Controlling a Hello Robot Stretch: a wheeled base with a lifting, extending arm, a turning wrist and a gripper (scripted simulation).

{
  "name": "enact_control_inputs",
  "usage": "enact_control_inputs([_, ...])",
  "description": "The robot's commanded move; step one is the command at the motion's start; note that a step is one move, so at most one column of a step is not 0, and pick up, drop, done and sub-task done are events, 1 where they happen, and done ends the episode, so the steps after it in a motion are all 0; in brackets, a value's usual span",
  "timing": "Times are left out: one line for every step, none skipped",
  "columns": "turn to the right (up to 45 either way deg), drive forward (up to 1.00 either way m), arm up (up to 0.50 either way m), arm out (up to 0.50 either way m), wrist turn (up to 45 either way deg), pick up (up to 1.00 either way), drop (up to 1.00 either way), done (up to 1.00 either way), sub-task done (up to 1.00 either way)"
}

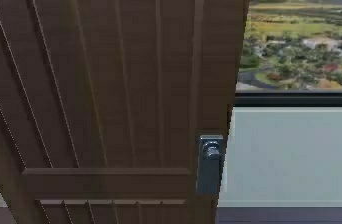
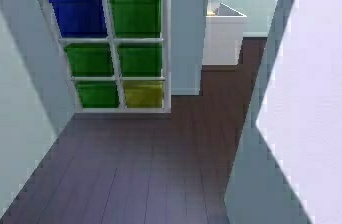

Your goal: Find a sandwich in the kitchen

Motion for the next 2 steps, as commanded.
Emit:
enact_control_inputs([-45.0,0.0,0.0,0.0,0.0,0.0,0.0,0.0,0.0])
enact_control_inputs([-18.0,0.0,0.0,0.0,0.0,0.0,0.0,0.0,0.0])
